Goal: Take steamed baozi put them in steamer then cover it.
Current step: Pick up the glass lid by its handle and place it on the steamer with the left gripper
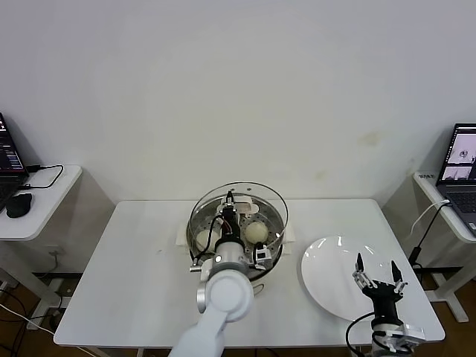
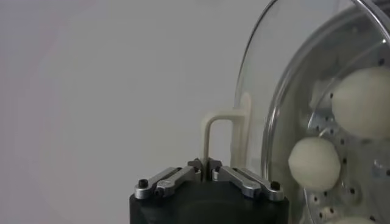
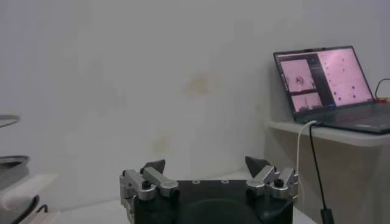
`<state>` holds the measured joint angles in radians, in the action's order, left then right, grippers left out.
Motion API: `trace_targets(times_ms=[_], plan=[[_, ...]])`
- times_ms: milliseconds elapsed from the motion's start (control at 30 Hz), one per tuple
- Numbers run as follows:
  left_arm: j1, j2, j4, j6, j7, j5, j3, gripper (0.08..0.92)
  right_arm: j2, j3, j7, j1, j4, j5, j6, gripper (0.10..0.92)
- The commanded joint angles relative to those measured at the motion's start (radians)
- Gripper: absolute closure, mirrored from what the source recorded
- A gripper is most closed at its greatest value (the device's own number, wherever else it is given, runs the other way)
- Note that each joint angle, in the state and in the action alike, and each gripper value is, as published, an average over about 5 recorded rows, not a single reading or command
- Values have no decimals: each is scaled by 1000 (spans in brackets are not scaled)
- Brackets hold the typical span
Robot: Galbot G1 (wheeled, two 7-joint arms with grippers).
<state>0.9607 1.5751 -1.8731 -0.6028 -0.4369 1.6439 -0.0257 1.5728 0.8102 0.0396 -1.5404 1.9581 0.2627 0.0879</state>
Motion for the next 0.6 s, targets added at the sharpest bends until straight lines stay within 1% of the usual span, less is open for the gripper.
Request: trace_targets(times_ms=[33, 600], plan=[[20, 26, 31, -1, 43, 45, -12, 865, 5, 0, -1, 0, -4, -4, 0, 203], [59, 27, 53, 0, 59, 65, -4, 865, 5, -7, 0, 1, -10, 3, 3, 203]])
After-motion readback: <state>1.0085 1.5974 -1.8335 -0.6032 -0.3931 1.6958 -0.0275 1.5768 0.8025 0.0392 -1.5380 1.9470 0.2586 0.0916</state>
